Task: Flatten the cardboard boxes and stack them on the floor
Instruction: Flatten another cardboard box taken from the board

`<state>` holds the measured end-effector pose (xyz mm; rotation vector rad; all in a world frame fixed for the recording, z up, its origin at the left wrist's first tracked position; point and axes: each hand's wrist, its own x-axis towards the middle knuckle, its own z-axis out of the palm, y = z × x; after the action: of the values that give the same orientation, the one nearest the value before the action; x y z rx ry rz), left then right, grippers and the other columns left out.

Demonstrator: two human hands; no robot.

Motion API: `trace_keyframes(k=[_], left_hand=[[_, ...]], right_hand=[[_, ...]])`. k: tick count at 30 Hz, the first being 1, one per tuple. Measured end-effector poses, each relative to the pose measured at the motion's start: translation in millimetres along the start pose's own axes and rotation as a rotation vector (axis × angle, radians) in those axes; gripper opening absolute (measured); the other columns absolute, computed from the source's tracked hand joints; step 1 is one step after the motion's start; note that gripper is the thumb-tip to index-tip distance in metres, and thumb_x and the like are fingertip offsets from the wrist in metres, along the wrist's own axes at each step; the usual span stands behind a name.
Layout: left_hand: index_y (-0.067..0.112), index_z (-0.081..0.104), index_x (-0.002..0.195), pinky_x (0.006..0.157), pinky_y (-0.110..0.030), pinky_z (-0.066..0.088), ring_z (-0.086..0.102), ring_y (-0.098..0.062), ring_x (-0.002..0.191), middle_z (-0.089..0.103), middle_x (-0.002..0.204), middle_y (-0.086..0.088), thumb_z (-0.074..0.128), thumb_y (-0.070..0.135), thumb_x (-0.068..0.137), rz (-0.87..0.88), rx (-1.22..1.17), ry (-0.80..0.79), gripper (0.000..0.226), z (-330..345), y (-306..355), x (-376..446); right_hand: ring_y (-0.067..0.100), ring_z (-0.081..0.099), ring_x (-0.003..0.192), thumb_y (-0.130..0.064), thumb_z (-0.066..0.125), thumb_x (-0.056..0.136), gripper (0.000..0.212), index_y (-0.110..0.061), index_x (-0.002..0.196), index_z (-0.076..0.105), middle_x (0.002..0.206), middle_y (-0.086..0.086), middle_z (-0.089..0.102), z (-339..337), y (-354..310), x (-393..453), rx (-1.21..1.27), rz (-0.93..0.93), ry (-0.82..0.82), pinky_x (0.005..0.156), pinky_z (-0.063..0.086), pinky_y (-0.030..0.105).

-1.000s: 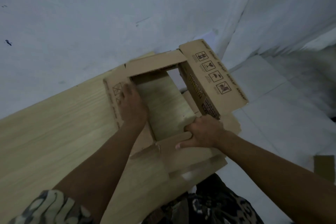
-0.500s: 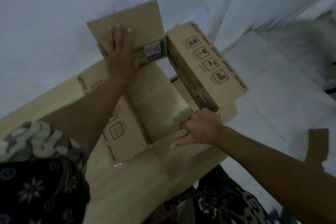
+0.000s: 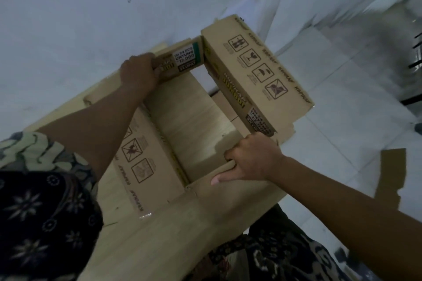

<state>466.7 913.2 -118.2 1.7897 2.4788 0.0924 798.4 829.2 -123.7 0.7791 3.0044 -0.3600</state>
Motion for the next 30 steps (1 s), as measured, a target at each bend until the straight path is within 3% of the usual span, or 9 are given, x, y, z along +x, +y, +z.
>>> trace_keyframes(k=[4,7,9,15,18,21,24,27,30], left_hand=[[0.020,0.051,0.135,0.108,-0.054,0.033,0.050,-0.030,0.128,0.058,0.135,-0.011,0.053,0.048,0.091,-0.022,-0.143,0.020,0.052,2,-9,-19],[0.019,0.037,0.147,0.115,-0.060,0.008,0.024,-0.026,0.147,0.035,0.154,-0.009,0.047,0.057,0.093,-0.156,-0.194,0.106,0.066,-2,-14,-54],[0.017,0.028,0.152,0.116,-0.061,0.004,0.012,-0.027,0.151,0.022,0.161,-0.011,0.042,0.060,0.095,-0.308,-0.225,0.136,0.073,-6,-15,-85],[0.007,0.013,0.155,0.114,-0.055,0.026,0.028,-0.038,0.143,0.025,0.157,-0.020,0.047,0.070,0.085,-0.893,-0.552,0.091,0.100,-6,-15,-166],[0.004,0.051,0.136,0.100,-0.047,0.047,0.056,-0.038,0.121,0.059,0.130,-0.021,0.061,0.068,0.081,-1.093,-0.738,0.123,0.085,-12,-6,-185],[0.017,0.072,0.086,0.081,-0.042,0.060,0.072,-0.027,0.081,0.074,0.085,-0.008,0.077,0.057,0.071,-1.116,-0.950,0.239,0.043,-24,0,-200],[0.009,0.072,0.094,0.074,-0.041,0.061,0.073,-0.027,0.076,0.075,0.089,-0.014,0.081,0.038,0.077,-1.038,-1.144,0.188,0.035,-41,9,-208],[0.007,0.072,0.105,0.077,-0.050,0.060,0.073,-0.033,0.083,0.075,0.096,-0.018,0.071,0.030,0.088,-0.898,-1.223,0.090,0.029,-62,27,-209],[0.013,0.074,0.105,0.082,-0.052,0.058,0.073,-0.032,0.085,0.076,0.095,-0.011,0.064,0.041,0.092,-0.847,-1.170,0.080,0.033,-75,52,-207]], right_hand=[[0.014,0.062,0.066,-0.073,0.035,0.092,0.063,-0.025,0.099,0.076,0.081,-0.005,0.073,-22,0,-1,0.253,0.234,0.129,0.064,0.051,0.030],[0.019,0.064,0.097,-0.041,0.053,0.099,0.032,-0.015,0.107,0.071,0.107,0.003,0.071,-33,26,9,0.279,0.385,0.463,0.081,0.052,0.037],[0.023,0.058,0.111,-0.035,0.054,0.098,0.032,-0.010,0.113,0.067,0.120,0.009,0.065,-37,51,18,0.226,0.491,0.548,0.094,0.048,0.040],[0.035,0.052,0.123,-0.072,0.038,0.087,0.078,-0.011,0.135,0.045,0.134,0.014,0.055,-47,102,31,0.351,0.930,0.178,0.101,0.043,0.049],[0.030,0.062,0.105,-0.068,0.053,0.087,0.058,-0.020,0.118,0.059,0.111,0.005,0.064,-60,105,31,0.523,0.959,0.144,0.081,0.046,0.036],[0.020,0.063,0.083,-0.054,0.065,0.087,0.036,-0.020,0.096,0.063,0.092,-0.001,0.064,-70,110,33,0.676,0.932,0.255,0.064,0.042,0.027],[0.005,0.058,0.070,-0.036,0.063,0.094,0.025,-0.013,0.102,0.064,0.091,0.000,0.066,-79,114,41,0.871,0.864,0.304,0.054,0.041,0.022],[0.013,0.061,0.079,-0.035,0.057,0.098,0.019,-0.018,0.104,0.059,0.086,-0.008,0.061,-90,112,52,0.893,0.797,0.278,0.072,0.054,0.032],[0.023,0.067,0.093,-0.029,0.051,0.101,0.017,-0.020,0.113,0.059,0.103,0.002,0.068,-98,108,62,1.048,0.750,0.224,0.085,0.059,0.045]])
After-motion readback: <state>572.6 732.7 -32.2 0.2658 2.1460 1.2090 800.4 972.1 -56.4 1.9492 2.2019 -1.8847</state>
